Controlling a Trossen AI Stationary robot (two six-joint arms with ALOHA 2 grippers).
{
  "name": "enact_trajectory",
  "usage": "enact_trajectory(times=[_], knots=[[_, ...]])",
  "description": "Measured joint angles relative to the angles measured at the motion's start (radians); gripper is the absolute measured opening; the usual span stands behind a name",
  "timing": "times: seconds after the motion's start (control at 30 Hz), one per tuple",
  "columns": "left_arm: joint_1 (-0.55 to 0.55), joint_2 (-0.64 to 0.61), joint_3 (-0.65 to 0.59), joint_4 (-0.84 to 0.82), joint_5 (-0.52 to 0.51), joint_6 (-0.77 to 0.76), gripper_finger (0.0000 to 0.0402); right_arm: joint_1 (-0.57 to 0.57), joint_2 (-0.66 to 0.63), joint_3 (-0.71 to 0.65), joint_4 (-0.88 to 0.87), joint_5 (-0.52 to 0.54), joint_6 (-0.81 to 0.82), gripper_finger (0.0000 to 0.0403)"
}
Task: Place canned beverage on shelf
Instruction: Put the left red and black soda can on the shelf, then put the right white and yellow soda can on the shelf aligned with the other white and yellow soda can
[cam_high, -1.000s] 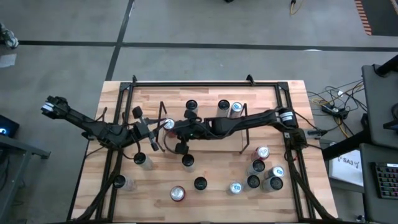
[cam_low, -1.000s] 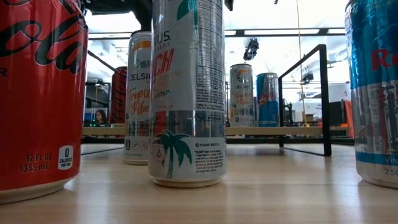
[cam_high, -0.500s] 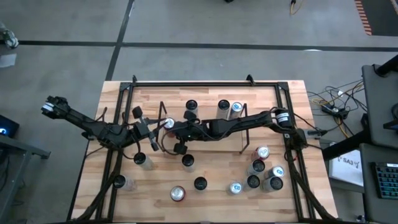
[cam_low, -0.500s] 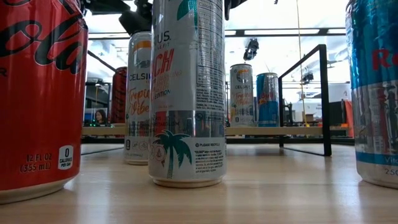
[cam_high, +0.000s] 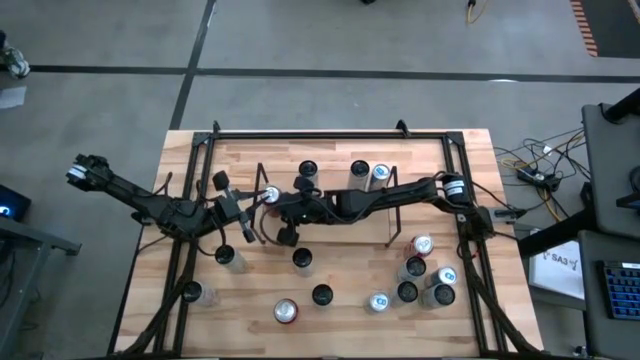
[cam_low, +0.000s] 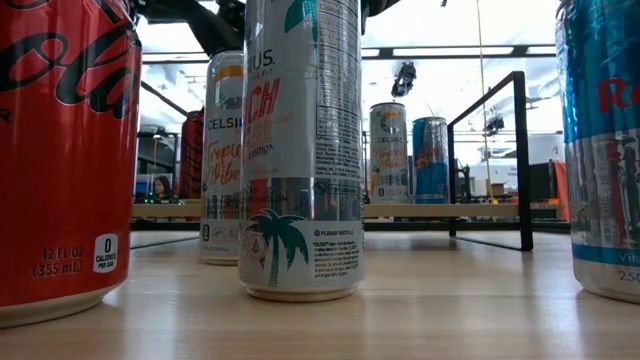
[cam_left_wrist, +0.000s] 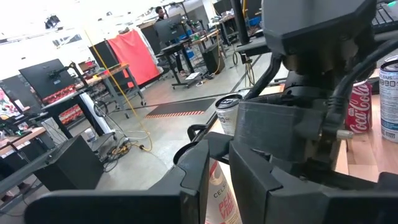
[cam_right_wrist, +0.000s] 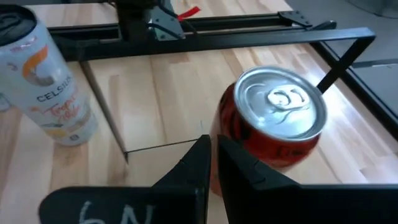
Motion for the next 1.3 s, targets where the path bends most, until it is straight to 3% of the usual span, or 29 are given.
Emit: enact_trajectory(times=[0.33, 0.63, 0.9, 1.17, 1.3], knots=[[0.0, 0.0, 0.0, 0.0, 0.0, 0.0, 0.0046, -0.007, -0.015, -0.001, -0.032, 0.012, -0.003, 0.0017], [-0.002, 0.0, 0.009, -0.001, 0.006, -0.019, 0.0046, 0.067, -0.196, 0.064, -0.345, 0.013, -0.01, 0.0017], [-0.01, 0.031, 0.094, 0.027, 0.37, -0.111, 0.0046, 0.201, -0.388, 0.065, -0.558, 0.077, -0.026, 0.0017], [-0.082, 0.219, 0.25, 0.006, 0.387, -0.218, 0.0041, 0.387, -0.489, 0.062, -0.712, 0.145, 0.045, 0.0018], [-0.117, 0.333, 0.403, -0.186, 0.39, -0.311, 0.004, 0.476, -0.491, 0.059, -0.776, 0.206, 0.078, 0.0018]])
